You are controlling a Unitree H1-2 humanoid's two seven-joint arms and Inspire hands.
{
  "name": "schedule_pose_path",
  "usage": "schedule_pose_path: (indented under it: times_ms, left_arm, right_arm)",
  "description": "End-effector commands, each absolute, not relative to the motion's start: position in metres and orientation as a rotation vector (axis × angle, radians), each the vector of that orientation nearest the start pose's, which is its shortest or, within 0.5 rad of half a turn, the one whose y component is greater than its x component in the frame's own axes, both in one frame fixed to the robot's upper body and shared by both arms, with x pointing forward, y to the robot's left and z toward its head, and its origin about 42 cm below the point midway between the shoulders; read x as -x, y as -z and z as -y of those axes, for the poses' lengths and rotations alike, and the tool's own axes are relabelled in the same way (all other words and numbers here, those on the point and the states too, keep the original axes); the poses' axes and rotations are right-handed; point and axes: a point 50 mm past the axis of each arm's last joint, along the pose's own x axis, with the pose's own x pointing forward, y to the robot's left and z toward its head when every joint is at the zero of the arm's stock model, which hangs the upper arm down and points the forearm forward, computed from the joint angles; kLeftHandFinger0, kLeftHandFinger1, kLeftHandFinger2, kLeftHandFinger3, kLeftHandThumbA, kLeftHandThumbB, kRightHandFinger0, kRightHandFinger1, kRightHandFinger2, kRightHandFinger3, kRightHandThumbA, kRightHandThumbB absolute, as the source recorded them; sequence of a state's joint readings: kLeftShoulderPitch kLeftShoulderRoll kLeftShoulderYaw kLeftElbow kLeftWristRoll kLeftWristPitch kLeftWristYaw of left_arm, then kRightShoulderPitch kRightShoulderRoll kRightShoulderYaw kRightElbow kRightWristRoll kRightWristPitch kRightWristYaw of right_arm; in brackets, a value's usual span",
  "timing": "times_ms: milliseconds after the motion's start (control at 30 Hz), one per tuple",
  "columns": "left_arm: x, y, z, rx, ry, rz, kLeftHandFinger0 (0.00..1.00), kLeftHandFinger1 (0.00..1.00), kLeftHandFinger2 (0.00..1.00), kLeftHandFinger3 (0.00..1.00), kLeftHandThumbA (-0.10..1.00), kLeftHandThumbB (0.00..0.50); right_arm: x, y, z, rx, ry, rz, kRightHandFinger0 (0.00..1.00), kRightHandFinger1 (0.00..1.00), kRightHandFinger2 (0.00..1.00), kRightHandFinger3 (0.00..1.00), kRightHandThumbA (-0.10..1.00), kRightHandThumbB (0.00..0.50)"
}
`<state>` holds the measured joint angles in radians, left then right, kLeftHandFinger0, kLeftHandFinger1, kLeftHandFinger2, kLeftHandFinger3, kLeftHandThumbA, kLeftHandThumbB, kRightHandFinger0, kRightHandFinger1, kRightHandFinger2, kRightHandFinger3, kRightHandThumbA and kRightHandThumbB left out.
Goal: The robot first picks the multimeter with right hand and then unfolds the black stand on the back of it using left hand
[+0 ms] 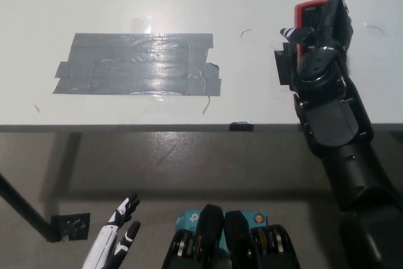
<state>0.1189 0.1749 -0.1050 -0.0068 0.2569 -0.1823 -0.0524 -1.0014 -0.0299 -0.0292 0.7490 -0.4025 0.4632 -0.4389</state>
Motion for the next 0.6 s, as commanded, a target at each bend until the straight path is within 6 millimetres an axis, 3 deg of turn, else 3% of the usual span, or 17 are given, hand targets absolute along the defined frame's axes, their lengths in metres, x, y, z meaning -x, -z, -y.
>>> schedule_pose_path:
  times_ms: [0, 133, 333, 400, 567]
  left_arm:
    - [-0.239, -0.089, -0.243, -0.434, 0.191, 0.119, 1.00, 1.00, 1.00, 1.00, 1.00, 0.122]
    - [-0.238, -0.089, -0.243, -0.427, 0.188, 0.112, 1.00, 1.00, 1.00, 1.00, 1.00, 0.126]
    - [-0.240, -0.089, -0.243, -0.430, 0.188, 0.118, 1.00, 1.00, 1.00, 1.00, 1.00, 0.125]
    - [-0.240, -0.089, -0.244, -0.431, 0.190, 0.121, 1.00, 1.00, 1.00, 1.00, 1.00, 0.122]
    - [-0.239, -0.089, -0.244, -0.434, 0.193, 0.115, 1.00, 1.00, 1.00, 1.00, 1.00, 0.127]
  right_arm:
    - [-0.552, -0.300, 0.166, 0.488, 0.422, -0.061, 1.00, 1.00, 1.00, 1.00, 1.00, 0.500]
    - [-0.559, -0.299, 0.173, 0.487, 0.431, -0.080, 1.00, 1.00, 1.00, 1.00, 1.00, 0.500]
    - [-0.565, -0.313, 0.176, 0.471, 0.441, -0.061, 1.00, 1.00, 1.00, 1.00, 1.00, 0.439]
    - [-0.565, -0.315, 0.175, 0.418, 0.449, -0.020, 1.00, 1.00, 1.00, 1.00, 0.93, 0.411]
    - [-0.566, -0.322, 0.173, 0.447, 0.460, -0.023, 1.00, 1.00, 1.00, 1.00, 0.98, 0.439]
